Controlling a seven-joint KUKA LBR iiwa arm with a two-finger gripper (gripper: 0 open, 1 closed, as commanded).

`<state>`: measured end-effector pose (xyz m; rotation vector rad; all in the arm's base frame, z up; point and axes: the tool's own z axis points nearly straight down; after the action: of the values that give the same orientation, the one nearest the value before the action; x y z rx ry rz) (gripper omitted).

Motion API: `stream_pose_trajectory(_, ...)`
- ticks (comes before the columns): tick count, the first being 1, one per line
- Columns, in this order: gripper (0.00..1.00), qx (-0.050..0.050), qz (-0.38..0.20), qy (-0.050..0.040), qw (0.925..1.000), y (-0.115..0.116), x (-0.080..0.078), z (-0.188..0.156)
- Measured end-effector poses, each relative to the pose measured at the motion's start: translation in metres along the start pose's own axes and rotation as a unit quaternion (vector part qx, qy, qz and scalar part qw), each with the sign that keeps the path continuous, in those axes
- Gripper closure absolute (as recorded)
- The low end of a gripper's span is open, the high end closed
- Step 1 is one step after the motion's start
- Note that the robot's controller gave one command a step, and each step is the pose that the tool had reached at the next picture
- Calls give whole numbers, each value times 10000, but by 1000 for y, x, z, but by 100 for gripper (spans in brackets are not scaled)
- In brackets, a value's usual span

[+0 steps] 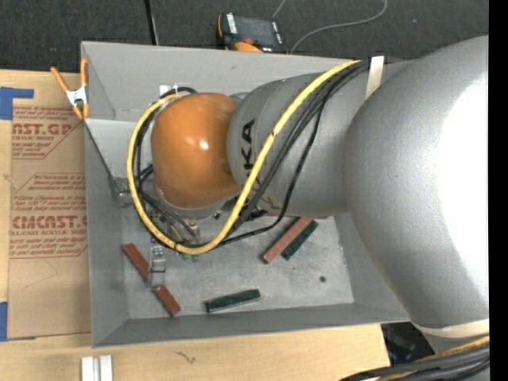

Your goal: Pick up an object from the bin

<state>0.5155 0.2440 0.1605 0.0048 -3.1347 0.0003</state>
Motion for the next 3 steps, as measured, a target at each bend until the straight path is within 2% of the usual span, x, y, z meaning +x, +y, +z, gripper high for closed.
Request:
stream_pose_trajectory(1,0,12,392,8,9992,-14,10,96)
stream_pose_trajectory(2,100,-4,390,-31,9992,-13,7,91)
stream_pose_trajectory(3,100,-16,-250,-82,9997,-18,2,-74)
